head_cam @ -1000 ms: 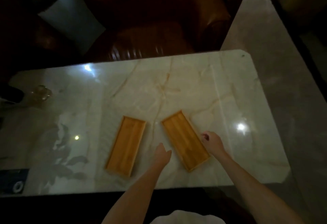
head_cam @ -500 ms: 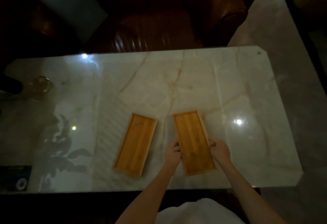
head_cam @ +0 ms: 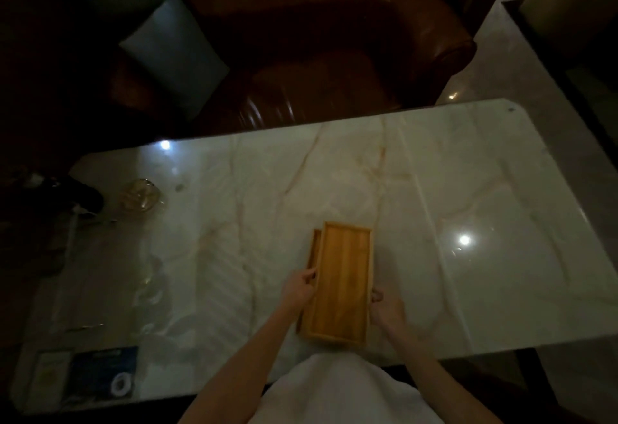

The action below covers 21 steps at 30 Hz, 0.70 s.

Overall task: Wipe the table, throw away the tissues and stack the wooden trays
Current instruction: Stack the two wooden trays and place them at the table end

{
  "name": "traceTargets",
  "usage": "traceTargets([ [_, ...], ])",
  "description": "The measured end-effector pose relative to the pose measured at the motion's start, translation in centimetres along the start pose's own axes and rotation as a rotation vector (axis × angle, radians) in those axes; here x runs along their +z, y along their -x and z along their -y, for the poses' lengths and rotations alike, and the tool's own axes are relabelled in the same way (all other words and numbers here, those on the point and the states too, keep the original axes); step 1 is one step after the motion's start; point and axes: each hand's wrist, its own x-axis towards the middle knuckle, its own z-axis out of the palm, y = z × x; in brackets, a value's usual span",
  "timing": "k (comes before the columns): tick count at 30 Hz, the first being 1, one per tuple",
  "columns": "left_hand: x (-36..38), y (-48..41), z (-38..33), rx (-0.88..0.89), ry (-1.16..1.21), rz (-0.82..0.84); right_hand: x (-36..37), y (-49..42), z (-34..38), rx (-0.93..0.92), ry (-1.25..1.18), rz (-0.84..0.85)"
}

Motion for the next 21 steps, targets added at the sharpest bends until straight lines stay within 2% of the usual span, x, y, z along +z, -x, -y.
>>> traceTargets([
  [5,-1.6,0.4,2.2,-0.047,0.147,0.041,4.2,0.4,-0.2,0.012,-0.023,-0.068],
  [13,-1.5,-0.8,4.5,-0.015,0.138,0.090,6.9,1.0,-0.9,0.151,-0.239,-0.072],
  [17,-1.4,-1.0,4.5,-0.020,0.121,0.106,7.0,0.9,-1.4,0.249,-0.232,-0.175],
  [21,-0.9,-1.3,4.2,-0.020,0.160,0.136,6.8,0.4,-1.2,0.248,-0.257,-0.196],
])
